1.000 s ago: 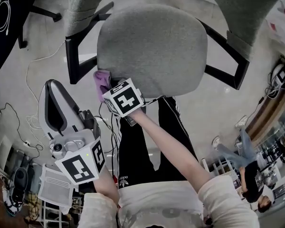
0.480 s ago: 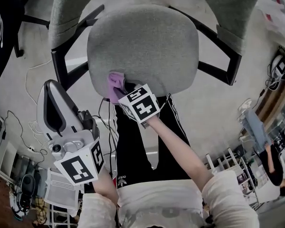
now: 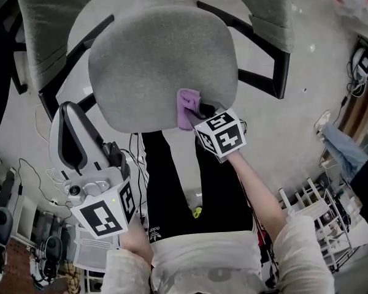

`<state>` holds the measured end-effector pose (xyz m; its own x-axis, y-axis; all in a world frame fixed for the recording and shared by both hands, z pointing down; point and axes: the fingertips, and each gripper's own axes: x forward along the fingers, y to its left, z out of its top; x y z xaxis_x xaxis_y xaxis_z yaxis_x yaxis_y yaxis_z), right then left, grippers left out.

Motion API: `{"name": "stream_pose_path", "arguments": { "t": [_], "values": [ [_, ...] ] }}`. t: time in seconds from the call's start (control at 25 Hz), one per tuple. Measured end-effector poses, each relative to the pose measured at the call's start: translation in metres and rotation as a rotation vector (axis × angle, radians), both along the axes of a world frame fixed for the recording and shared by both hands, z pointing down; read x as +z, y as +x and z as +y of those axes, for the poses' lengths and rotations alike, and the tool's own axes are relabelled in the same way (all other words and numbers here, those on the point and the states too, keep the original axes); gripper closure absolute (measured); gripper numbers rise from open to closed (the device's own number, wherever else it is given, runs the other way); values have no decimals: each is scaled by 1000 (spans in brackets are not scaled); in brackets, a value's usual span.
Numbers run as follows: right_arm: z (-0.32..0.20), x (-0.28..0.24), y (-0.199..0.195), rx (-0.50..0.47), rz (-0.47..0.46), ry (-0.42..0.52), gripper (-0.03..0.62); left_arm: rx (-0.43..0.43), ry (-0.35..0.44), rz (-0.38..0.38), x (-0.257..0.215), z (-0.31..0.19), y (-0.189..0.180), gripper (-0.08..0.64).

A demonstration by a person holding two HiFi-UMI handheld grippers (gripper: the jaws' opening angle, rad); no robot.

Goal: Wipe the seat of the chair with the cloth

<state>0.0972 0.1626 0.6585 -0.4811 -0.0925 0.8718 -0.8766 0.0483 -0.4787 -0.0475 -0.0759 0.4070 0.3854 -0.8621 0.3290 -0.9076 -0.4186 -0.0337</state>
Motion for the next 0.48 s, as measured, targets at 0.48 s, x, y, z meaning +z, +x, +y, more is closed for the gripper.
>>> {"name": "stream_pose_path", "arguments": {
  "t": [0.48],
  "values": [
    [43, 9, 123, 72, 155, -17, 503, 100, 25, 15, -8, 9, 83, 546]
  ]
}}
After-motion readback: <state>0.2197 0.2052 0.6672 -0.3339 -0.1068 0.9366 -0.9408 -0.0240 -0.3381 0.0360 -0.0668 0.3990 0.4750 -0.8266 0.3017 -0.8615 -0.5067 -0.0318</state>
